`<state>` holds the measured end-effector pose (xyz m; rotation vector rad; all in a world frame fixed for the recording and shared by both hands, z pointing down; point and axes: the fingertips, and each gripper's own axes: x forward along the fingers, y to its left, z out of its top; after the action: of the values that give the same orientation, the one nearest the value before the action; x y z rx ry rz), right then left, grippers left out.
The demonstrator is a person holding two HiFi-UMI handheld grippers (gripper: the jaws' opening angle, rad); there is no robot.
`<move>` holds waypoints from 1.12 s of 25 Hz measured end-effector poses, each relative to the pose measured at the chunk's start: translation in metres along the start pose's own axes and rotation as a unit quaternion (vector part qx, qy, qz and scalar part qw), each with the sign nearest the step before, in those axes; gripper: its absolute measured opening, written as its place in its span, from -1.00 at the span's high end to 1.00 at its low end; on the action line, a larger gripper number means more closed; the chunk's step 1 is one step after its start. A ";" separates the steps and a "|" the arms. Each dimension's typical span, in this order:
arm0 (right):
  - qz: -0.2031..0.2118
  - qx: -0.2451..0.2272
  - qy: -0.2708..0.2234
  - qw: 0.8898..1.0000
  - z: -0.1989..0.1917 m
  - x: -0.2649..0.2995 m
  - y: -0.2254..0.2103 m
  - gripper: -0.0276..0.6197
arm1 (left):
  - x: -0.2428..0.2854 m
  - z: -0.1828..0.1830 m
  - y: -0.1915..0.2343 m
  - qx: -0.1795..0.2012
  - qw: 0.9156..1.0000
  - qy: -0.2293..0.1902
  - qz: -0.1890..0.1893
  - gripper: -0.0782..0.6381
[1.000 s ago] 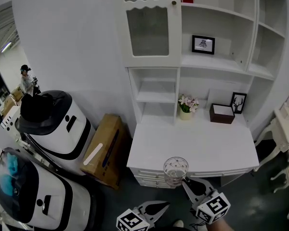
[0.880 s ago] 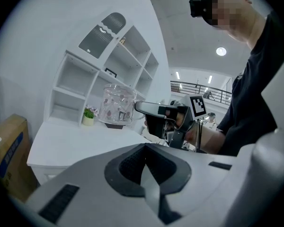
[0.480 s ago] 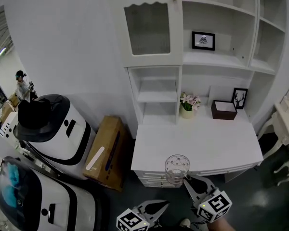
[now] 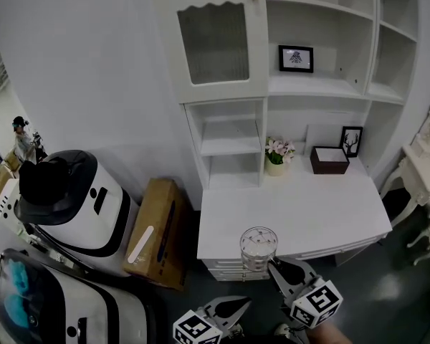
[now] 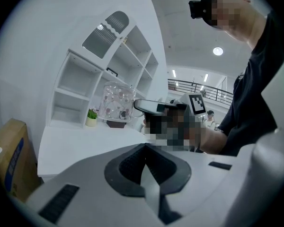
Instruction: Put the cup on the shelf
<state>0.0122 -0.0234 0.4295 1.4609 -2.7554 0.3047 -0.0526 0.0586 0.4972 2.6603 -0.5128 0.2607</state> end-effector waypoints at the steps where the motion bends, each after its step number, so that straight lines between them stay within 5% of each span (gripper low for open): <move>1: -0.002 0.001 -0.001 1.000 0.000 0.002 0.001 0.82 | -0.001 0.001 0.002 0.000 1.000 -0.001 -0.002 0.77; 28: -0.022 -0.019 -0.014 0.999 0.016 0.052 0.013 0.82 | -0.036 0.026 0.047 0.005 0.999 -0.038 -0.001 0.77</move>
<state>-0.0268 -0.0615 0.4166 1.5257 -2.7304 0.2314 -0.1015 0.0195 0.4816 2.6894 -0.5342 0.1633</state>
